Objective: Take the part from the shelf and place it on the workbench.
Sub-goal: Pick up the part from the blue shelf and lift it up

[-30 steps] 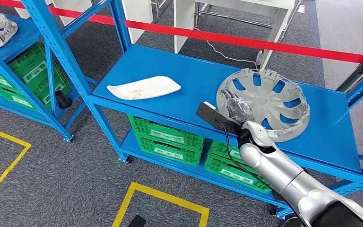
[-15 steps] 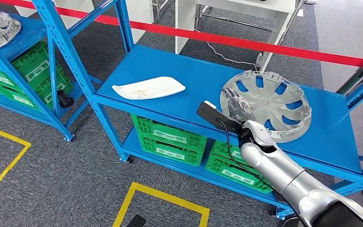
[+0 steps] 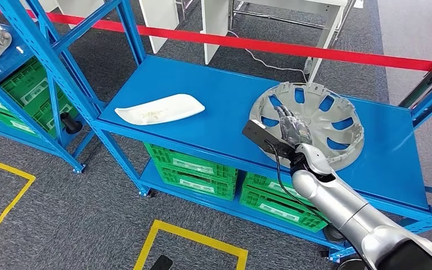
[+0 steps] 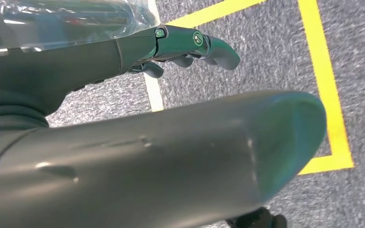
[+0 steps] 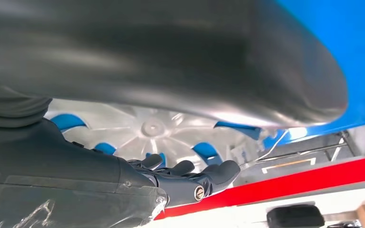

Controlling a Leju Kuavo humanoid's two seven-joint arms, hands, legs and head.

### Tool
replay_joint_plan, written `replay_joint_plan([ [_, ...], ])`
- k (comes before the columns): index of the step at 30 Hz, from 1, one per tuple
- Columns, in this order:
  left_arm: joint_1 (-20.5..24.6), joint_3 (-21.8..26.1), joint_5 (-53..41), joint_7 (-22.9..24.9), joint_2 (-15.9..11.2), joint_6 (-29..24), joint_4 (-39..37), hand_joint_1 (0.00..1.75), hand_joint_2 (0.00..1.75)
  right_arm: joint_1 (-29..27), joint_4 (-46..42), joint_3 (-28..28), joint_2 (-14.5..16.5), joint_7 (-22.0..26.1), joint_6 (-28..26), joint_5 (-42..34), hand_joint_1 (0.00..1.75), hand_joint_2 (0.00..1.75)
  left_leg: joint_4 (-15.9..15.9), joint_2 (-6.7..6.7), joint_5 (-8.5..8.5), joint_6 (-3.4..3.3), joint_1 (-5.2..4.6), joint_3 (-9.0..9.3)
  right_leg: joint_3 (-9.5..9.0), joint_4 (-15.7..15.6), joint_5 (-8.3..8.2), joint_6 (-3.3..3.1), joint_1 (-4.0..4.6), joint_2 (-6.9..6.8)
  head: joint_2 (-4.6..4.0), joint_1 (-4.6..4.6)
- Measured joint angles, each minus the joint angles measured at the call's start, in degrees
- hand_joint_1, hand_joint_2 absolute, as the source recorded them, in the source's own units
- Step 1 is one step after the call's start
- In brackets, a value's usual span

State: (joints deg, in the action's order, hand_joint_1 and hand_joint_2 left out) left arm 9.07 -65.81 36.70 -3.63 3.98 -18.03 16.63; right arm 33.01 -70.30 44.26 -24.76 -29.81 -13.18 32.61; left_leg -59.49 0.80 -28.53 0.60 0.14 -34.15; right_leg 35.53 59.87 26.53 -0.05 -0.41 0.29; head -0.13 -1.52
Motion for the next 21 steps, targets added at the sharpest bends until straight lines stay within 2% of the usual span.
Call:
replay_joint_plan([
  [21, 0.03, 0.00, -0.02, 0.00, 0.00, 0.00, -0.02, 0.00, 0.00, 0.01, -0.01, -0.02, 0.00, 0.02, -0.04, 0.00, 0.00, 0.00, 0.04, -0.03, -0.36, -0.27, -0.05, -0.13, 0.21, -0.07, -0.17, 0.27, -0.06, 0.00, 0.00, -0.03],
])
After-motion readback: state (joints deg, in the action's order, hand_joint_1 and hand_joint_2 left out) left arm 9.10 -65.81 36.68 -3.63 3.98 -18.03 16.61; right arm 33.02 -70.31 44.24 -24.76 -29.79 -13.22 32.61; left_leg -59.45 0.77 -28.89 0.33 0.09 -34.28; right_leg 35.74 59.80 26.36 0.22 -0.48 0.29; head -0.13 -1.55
